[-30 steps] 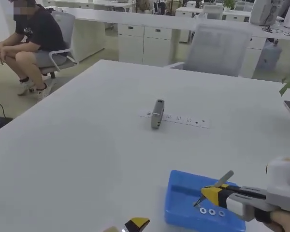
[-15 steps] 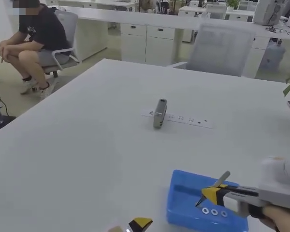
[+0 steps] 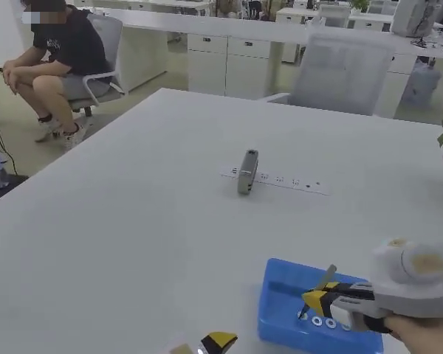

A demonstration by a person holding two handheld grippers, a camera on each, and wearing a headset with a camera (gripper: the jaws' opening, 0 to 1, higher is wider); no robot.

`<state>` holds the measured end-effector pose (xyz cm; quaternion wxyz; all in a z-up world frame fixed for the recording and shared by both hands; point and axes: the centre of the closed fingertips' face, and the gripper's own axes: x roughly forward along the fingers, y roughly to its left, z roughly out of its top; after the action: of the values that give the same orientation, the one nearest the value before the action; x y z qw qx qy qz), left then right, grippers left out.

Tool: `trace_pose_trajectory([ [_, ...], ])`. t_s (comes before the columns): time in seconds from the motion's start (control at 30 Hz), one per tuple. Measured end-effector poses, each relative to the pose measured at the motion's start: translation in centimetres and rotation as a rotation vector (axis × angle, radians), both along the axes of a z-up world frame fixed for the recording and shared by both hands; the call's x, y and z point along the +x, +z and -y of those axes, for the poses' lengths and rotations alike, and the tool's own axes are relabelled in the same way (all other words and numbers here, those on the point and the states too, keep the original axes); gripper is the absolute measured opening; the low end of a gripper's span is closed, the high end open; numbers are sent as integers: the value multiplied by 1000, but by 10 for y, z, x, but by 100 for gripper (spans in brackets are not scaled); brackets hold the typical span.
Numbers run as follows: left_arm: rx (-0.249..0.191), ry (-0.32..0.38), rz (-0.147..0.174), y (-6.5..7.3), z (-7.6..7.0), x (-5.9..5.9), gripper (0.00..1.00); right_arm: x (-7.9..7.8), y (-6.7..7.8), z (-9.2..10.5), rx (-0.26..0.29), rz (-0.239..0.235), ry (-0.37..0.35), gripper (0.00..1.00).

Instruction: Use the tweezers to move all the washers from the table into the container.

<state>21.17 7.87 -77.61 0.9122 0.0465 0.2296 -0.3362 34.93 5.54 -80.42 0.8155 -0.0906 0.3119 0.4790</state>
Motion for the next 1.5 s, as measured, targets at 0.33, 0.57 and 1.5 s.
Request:
trace_pose_trajectory([
  [0.33, 0, -2, -1, 0, 0, 0, 71, 3, -6, 3, -47, 35, 38, 4],
  [0.57, 0, -1, 0, 0, 0, 0, 70, 3, -2, 2, -42, 54, 46, 4],
  [1.5, 17, -13, -6, -2, 1, -2, 70, -24, 43, 14, 69, 127, 15, 4],
])
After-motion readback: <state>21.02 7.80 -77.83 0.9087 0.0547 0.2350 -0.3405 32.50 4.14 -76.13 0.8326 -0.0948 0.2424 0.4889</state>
